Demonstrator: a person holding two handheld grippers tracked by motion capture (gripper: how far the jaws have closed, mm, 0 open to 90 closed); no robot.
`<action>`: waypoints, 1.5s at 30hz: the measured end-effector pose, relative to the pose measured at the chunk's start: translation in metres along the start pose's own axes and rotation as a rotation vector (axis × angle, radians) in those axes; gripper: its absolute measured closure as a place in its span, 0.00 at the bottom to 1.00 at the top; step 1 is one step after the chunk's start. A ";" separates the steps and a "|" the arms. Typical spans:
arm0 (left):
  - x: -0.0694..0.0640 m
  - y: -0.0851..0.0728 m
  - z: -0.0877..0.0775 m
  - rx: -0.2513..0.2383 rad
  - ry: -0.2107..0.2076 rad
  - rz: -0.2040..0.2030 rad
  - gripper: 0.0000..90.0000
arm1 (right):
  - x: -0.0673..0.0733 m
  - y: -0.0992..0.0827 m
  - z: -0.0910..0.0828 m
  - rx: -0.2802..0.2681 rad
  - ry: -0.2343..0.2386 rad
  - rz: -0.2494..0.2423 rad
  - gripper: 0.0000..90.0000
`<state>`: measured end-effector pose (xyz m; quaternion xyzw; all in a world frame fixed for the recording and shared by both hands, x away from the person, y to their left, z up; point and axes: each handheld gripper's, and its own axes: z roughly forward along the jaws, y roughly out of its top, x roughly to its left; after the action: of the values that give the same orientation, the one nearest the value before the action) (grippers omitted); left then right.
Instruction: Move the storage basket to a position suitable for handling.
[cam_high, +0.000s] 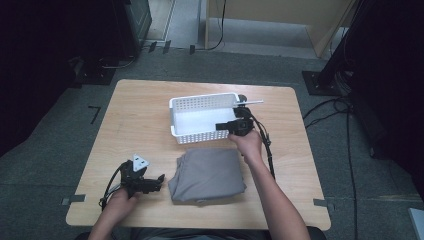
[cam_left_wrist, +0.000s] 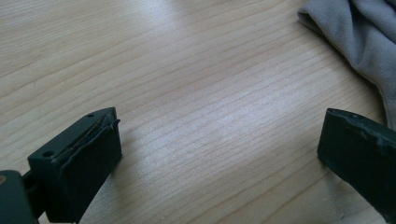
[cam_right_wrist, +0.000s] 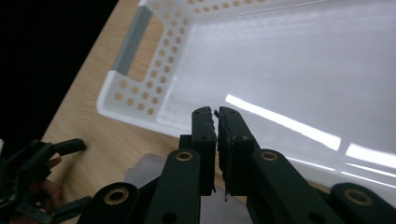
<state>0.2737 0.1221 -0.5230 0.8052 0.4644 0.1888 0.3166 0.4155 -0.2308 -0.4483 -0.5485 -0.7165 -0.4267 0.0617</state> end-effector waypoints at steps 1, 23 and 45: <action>0.000 0.000 0.000 0.000 0.000 0.000 0.00 | 0.000 0.000 0.000 0.000 0.000 0.000 0.95; 0.000 0.000 0.000 0.000 0.000 0.000 0.00 | 0.046 -0.016 0.067 0.103 0.051 -0.091 0.94; 0.000 0.000 0.000 0.000 0.000 0.000 0.00 | 0.038 -0.001 0.066 0.101 0.054 -0.083 0.74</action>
<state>0.2737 0.1221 -0.5229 0.8053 0.4645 0.1887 0.3166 0.4249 -0.1585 -0.4693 -0.5028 -0.7572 -0.4069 0.0910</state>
